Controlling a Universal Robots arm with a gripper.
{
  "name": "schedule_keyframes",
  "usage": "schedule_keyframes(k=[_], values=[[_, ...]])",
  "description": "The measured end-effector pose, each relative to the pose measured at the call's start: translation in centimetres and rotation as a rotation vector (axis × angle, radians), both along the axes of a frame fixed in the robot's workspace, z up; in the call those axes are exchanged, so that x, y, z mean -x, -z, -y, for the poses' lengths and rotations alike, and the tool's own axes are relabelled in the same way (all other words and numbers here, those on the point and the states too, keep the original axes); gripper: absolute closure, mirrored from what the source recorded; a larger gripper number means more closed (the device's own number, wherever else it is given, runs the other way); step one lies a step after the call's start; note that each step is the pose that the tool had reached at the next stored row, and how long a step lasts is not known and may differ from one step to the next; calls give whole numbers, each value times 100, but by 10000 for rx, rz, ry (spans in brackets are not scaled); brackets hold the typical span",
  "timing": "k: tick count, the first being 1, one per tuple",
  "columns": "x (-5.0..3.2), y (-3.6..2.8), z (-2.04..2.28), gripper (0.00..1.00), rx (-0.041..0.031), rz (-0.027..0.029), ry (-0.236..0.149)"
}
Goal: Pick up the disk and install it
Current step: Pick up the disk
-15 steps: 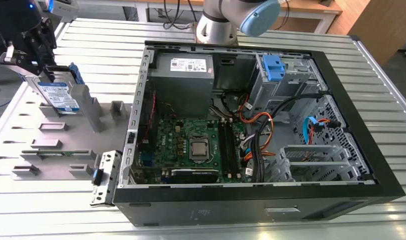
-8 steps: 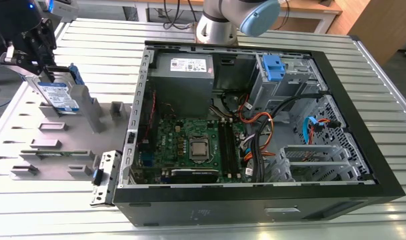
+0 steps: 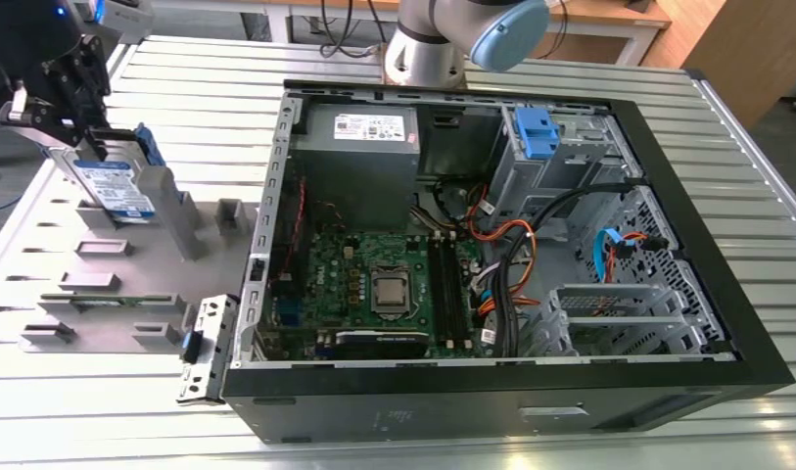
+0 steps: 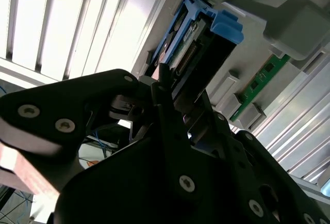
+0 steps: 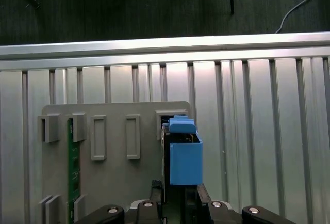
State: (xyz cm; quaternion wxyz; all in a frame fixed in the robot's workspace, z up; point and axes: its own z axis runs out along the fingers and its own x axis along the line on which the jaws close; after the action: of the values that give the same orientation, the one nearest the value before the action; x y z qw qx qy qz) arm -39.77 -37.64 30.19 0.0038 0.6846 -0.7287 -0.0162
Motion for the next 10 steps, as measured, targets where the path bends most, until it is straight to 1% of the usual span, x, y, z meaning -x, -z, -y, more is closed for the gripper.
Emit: schedule_keyframes(k=[4,6,10], values=[[0,-12,0,65,1,-2,-4],[0,-21,0,65,15,-3,-4],[0,-23,0,65,22,-2,-4]])
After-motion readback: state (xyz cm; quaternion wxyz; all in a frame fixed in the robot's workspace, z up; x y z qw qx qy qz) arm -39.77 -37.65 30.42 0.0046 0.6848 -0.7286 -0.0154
